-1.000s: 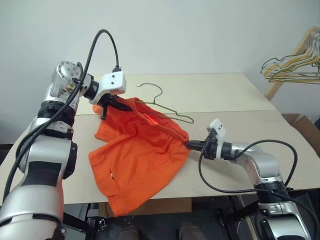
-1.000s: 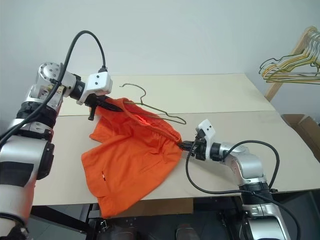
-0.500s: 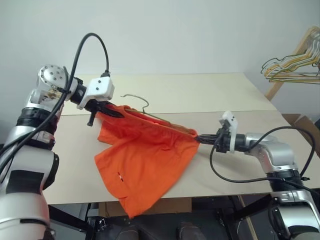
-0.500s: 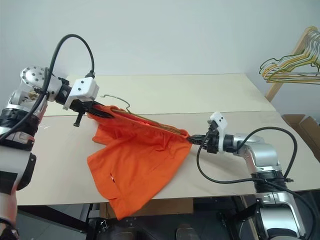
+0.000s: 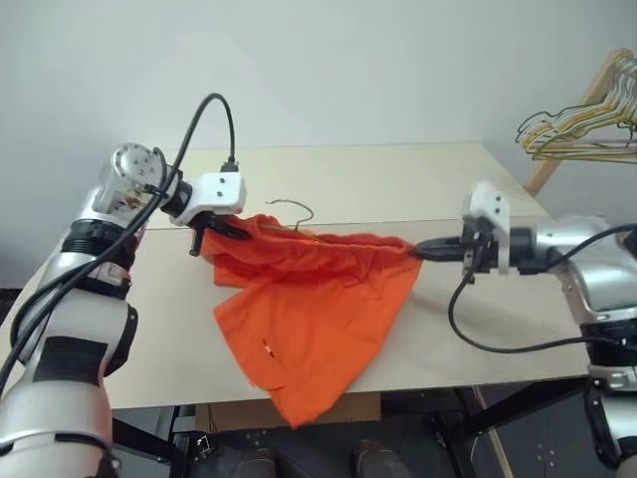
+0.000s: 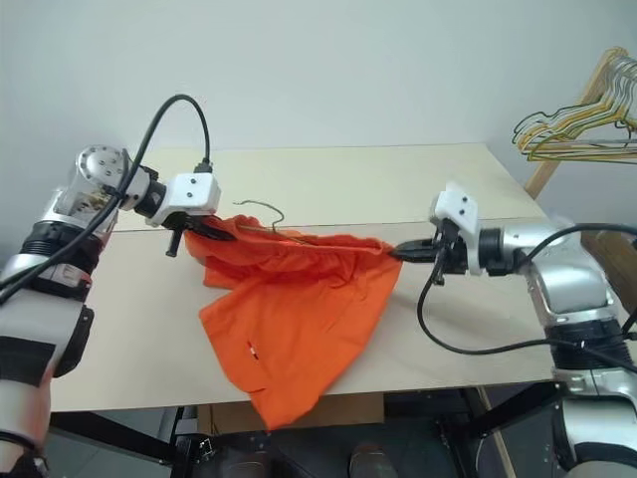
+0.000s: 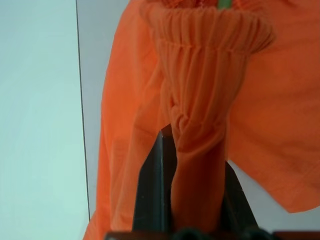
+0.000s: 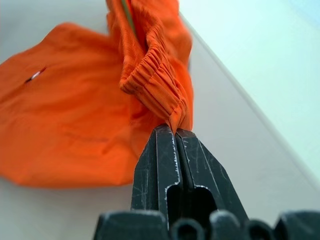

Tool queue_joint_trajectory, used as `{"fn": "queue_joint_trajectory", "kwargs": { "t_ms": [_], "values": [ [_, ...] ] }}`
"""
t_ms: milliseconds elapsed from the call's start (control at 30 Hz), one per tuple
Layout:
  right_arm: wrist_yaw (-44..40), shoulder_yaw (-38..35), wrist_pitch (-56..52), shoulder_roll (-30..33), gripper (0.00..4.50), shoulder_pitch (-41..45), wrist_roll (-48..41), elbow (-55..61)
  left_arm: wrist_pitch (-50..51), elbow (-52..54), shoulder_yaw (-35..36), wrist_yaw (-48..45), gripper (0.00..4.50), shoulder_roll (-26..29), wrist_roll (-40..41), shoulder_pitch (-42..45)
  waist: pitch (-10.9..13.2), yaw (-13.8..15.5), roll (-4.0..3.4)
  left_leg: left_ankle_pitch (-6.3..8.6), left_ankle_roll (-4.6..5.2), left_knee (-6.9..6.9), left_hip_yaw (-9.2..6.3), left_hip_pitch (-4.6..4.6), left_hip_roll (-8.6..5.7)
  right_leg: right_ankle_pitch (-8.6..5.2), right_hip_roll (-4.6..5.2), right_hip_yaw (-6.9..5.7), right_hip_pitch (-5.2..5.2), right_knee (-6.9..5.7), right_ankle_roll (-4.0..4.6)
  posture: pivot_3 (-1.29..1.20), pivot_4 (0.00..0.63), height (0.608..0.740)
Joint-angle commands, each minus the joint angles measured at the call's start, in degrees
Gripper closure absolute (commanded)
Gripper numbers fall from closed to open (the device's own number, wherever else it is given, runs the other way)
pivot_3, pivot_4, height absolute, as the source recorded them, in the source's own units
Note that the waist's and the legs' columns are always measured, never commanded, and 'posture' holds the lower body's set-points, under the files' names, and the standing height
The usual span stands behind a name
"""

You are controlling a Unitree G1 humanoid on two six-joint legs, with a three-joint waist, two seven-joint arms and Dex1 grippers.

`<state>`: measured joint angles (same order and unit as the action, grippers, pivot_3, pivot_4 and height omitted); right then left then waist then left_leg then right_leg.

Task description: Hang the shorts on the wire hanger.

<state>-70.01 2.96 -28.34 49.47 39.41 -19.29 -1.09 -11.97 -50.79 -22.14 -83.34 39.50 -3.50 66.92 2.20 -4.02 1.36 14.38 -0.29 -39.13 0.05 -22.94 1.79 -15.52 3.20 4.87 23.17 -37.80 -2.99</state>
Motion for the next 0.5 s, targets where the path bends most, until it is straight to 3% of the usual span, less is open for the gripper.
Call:
{"fn": "queue_joint_trajectory", "kwargs": {
  "t_ms": [33, 500],
  "values": [
    [-0.16, -0.28, 1.61, 1.22, 4.48, 2.99, 0.83, 3.79, 2.67, 2.82, 3.72, 2.98, 4.5, -1.43, 0.92, 0.72, 0.0, 0.08, 0.0, 0.0, 0.0, 0.0, 0.0, -0.02, 0.0, 0.0, 0.0, -0.01, 0.0, 0.02, 0.0, -0.08, 0.0, 0.74],
    [6.98, 5.04, 0.91, -4.03, 4.48, 3.4, 5.62, 9.89, 6.67, 10.26, 5.67, 5.51, 4.5, -4.79, 0.78, -3.52, 0.0, 0.04, 0.0, 0.0, 0.0, -0.05, 0.01, -0.06, -0.02, 0.0, 0.03, -0.01, 0.02, -0.03, 0.0, -0.07, 0.0, 0.74]
  ]
}}
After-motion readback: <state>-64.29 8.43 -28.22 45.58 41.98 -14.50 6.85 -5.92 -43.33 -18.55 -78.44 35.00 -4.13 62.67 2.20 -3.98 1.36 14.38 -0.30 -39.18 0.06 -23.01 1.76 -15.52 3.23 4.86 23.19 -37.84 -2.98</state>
